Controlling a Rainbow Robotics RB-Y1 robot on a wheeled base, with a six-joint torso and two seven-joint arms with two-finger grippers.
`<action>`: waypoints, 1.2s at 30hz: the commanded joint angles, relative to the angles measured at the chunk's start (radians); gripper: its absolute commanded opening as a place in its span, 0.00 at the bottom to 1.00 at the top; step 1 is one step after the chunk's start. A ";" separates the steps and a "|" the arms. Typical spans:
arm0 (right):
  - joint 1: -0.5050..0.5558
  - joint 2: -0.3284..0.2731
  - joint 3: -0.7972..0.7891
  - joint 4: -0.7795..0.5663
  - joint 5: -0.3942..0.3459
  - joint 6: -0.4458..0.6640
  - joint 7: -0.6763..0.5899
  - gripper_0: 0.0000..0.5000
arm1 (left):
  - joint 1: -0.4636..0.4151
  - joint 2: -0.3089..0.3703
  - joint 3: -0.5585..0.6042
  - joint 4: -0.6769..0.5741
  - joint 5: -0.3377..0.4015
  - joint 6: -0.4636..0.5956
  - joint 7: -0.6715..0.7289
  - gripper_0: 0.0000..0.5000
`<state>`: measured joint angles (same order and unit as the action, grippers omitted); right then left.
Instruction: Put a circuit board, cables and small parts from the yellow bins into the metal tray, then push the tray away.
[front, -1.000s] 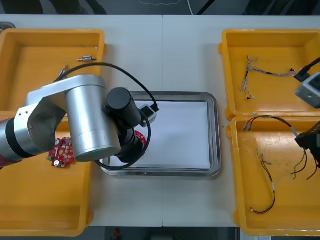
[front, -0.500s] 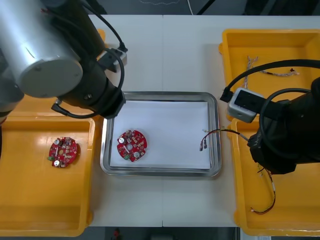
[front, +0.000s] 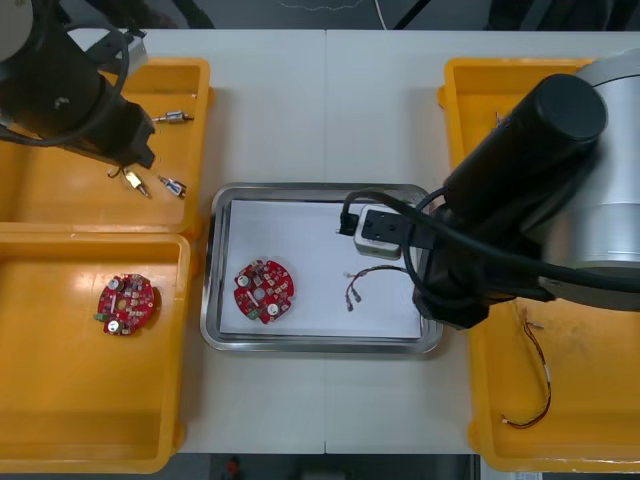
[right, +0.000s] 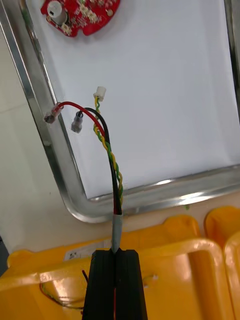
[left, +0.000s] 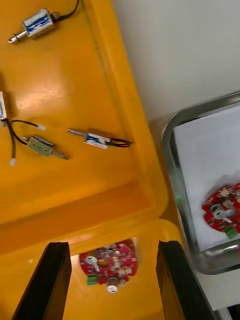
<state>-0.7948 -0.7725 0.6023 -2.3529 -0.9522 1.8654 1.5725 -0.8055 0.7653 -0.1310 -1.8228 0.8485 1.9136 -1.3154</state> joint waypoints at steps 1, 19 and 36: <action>-0.049 0.067 0.054 0.076 0.036 -0.075 0.123 0.00 | -0.038 0.035 0.057 0.099 -0.054 -0.053 -0.154 1.00; -0.053 0.125 0.307 0.316 0.225 -0.342 0.416 0.00 | -0.072 0.023 0.034 0.435 -0.104 -0.452 -0.401 1.00; -0.052 0.199 0.352 0.466 0.297 -0.397 0.485 0.00 | -0.070 -0.061 -0.079 0.631 -0.174 -0.780 -0.440 1.00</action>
<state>-0.8128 -0.6019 0.9281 -1.8933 -0.6663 1.4762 2.0394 -0.8226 0.7245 -0.1712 -1.2179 0.6903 1.1903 -1.6733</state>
